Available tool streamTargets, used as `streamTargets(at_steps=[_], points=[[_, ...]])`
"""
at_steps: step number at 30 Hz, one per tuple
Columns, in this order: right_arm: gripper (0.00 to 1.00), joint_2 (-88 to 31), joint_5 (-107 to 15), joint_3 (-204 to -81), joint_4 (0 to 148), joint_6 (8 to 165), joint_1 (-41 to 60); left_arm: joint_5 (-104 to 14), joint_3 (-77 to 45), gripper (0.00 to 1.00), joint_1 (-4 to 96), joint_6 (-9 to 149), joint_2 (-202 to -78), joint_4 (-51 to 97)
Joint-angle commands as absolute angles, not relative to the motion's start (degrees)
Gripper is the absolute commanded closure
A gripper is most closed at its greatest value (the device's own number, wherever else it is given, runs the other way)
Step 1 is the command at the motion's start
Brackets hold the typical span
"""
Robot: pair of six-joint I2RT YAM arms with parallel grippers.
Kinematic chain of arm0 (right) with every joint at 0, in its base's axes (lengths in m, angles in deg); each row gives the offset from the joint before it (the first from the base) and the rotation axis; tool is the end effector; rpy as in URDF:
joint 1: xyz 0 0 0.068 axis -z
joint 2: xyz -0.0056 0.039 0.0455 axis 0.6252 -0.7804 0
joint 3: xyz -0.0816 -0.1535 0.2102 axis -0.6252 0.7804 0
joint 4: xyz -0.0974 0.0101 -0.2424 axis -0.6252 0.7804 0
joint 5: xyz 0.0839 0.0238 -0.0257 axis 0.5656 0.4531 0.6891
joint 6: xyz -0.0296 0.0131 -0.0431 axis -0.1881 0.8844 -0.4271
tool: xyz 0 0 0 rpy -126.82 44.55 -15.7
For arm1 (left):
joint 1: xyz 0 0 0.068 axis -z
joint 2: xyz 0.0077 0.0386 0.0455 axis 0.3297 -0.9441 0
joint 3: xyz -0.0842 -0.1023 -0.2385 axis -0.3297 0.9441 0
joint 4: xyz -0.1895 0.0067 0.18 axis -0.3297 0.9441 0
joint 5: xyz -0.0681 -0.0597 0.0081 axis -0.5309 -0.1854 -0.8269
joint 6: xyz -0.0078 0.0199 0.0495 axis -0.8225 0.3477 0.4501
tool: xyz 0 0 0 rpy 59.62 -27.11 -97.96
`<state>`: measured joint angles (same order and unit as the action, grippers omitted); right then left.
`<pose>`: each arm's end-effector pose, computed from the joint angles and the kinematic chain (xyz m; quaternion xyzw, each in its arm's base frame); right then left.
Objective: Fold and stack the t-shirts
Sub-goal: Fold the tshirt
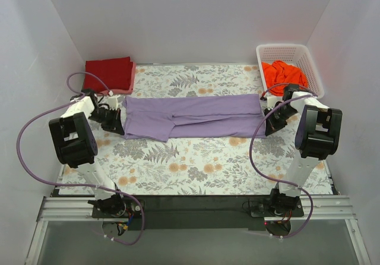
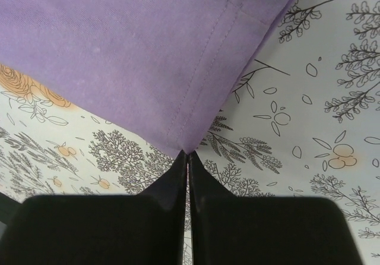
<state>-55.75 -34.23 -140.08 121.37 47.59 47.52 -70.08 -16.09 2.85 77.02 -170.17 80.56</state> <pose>0.3482 -0.0419 0.1637 -0.2061 0.9619 0.1403 0.1118 0.3226 0.0746 0.1794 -0.1708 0.9428 -0.2835 0.0392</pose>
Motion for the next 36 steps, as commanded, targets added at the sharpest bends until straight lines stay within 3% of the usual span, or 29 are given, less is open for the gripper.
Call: streamTargets(at_steps=[1,13,22,23,24,25,26,30,36], points=[[0.99,-53.92,-36.57,-140.94,122.67,45.55,47.75,-69.88,-17.91,1.0,2.55,78.41,-169.56,82.47],[0.99,-49.97,-47.2,-138.93,126.36,37.46,48.72,-60.39,-15.64,1.0,2.11,81.14,-162.17,87.66],[0.99,-51.11,-45.1,-136.29,126.36,37.8,48.54,-62.32,-10.37,1.0,2.03,80.35,-163.84,85.29],[0.95,-50.67,-45.19,-136.28,126.8,37.89,48.54,-62.32,-10.18,1.0,2.11,80.44,-163.76,85.28],[0.74,-50.06,-45.01,-136.28,126.98,37.98,48.54,-62.75,-10.18,0.94,2.03,80.52,-163.75,86.07],[0.68,-48.4,-43.71,-136.81,127.5,38.15,48.37,-63.54,-10.27,0.88,1.94,80.79,-163.41,86.68],[0.63,-47.16,-42.65,-137.16,128.46,38.24,48.37,-65.81,-10.79,0.79,1.85,81.05,-162.01,87.21],[0.47,-37.17,-35.45,-137.78,128.65,38.94,46.45,-71.18,-11.76,0.68,1.94,80.79,-157.43,87.66],[0.51,-32.83,-24.36,-138.4,123.31,51.31,32.41,-79.0,-8.79,0.65,2.99,76.75,-156.81,85.38]])
